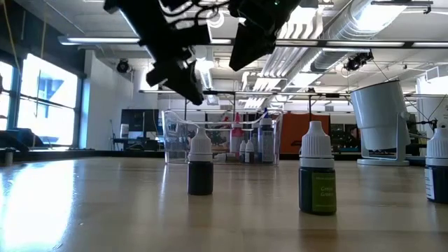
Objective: Pick & Place food coloring
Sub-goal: Put the small blue food coloring bottle into the transparent bin
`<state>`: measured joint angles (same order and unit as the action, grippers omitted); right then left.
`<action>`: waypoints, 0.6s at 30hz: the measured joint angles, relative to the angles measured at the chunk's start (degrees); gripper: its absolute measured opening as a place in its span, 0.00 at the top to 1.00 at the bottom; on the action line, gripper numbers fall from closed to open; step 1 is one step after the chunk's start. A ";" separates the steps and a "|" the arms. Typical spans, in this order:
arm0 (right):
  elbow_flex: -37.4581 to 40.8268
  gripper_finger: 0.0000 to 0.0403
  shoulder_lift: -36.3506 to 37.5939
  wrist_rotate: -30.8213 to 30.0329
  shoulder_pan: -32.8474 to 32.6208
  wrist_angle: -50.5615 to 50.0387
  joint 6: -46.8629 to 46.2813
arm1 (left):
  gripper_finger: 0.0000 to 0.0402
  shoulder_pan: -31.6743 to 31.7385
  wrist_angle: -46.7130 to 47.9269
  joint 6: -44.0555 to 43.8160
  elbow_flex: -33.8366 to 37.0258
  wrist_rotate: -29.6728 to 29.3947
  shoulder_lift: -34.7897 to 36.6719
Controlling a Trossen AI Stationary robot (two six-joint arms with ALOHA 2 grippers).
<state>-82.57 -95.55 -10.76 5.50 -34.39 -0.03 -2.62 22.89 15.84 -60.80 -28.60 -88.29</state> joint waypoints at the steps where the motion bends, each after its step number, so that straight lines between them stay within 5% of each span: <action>1: 0.00 0.66 0.00 0.01 0.00 -0.02 0.00 | 0.84 1.75 -0.37 0.69 0.00 0.75 0.00; 18: -0.02 0.66 0.00 -0.01 0.01 0.00 0.02 | 0.75 23.61 -3.23 -2.88 0.56 25.18 -2.36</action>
<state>-82.59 -95.55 -10.76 5.50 -34.39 -0.01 20.99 19.66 12.96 -60.24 -3.41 -90.65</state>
